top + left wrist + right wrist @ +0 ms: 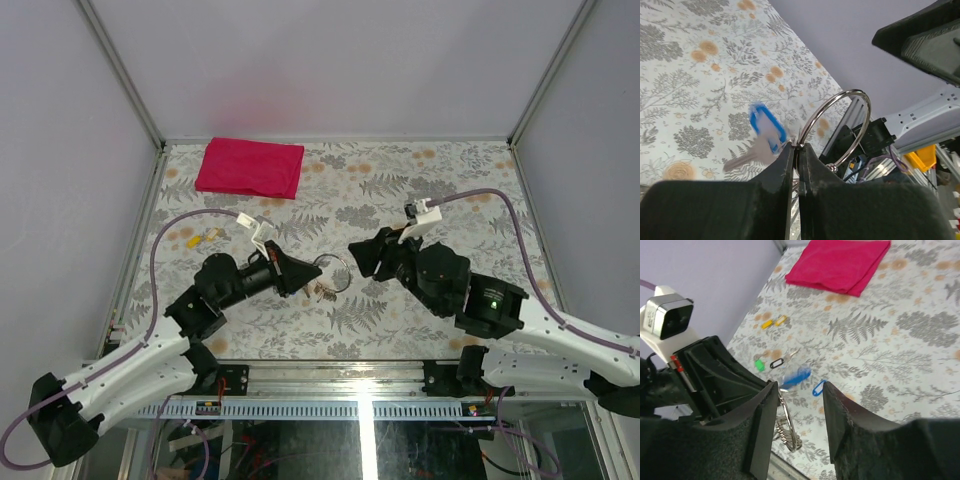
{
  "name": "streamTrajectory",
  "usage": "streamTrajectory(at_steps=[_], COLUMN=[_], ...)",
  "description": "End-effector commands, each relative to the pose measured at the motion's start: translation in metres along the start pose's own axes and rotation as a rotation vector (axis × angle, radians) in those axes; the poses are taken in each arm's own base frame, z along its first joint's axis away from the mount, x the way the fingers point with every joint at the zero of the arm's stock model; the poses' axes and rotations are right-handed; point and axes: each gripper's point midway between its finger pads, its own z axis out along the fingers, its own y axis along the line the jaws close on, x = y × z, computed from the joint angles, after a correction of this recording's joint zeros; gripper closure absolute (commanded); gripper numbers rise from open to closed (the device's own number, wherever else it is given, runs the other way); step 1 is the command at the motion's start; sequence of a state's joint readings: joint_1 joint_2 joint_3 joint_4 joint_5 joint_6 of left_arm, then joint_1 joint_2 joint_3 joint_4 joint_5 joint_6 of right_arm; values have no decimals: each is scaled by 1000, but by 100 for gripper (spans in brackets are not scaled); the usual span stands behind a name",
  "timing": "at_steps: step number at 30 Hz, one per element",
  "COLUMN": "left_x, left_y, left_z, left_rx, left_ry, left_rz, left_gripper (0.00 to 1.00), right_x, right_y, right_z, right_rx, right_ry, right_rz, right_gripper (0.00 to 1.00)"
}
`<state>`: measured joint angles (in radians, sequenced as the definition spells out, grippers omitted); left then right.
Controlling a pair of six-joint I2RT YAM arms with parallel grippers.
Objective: Put the keys on the keyring
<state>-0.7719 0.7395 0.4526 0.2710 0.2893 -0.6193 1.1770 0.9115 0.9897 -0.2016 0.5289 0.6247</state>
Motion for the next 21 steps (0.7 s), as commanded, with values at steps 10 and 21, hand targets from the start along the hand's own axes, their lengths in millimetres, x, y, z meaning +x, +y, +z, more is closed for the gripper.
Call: streamTrajectory(at_steps=[10,21], left_x=[-27,-63], left_y=[-12,-46], left_z=[-12,-15], left_rx=[-45,80], left_ry=[-19,-183], left_rz=[90,6], left_gripper=[100,100], right_x=[-33,7], right_y=[-12,43], right_z=[-43,-72], right_rx=[-110,-622], right_ry=[-115,-157], right_rz=[-263,-558], right_gripper=[38,49])
